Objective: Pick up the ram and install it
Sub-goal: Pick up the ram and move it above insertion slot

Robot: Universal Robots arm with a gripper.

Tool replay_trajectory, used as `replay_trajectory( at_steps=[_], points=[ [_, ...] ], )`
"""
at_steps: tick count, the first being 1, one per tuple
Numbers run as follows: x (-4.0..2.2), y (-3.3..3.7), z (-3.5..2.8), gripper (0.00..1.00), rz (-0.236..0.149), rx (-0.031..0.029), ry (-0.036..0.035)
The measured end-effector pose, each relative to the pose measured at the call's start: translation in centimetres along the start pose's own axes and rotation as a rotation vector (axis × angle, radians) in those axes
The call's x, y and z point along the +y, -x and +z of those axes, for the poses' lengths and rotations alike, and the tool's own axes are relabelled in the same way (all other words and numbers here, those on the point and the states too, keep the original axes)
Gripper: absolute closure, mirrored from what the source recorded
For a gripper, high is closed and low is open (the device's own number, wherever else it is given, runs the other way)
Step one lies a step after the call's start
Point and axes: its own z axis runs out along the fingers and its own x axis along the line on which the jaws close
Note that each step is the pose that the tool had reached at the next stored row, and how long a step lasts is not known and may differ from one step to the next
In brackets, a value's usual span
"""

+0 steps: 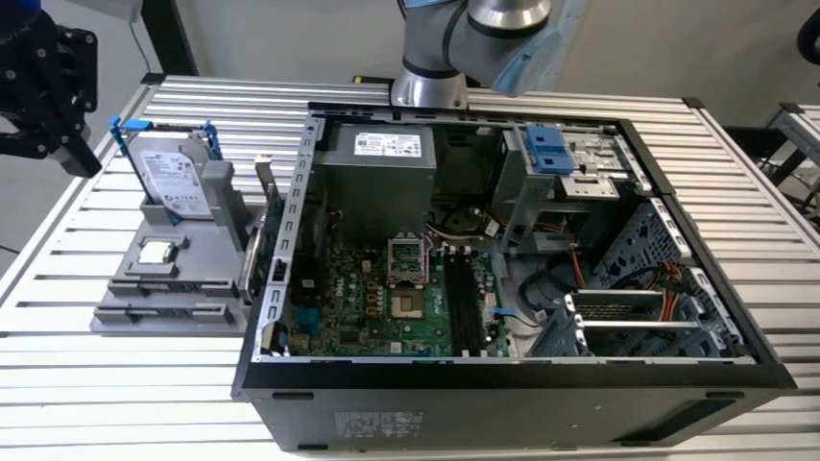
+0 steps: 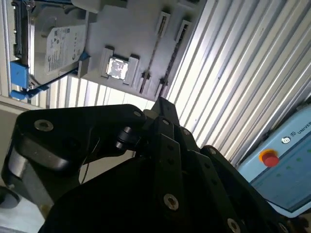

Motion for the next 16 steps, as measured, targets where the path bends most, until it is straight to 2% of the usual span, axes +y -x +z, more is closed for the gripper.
replay_trajectory(
  at_steps=[4,9,14,16],
  points=[
    [0.0,0.0,0.06,1.0,-0.06,0.0,-0.0005],
    [0.0,-0.01,0.14,1.0,-0.152,0.0012,0.0024],
    [-0.01,-0.01,0.22,1.0,-0.244,0.0019,0.0017],
    [-0.01,-0.01,0.24,1.0,-0.262,0.0019,0.0026]
  ],
)
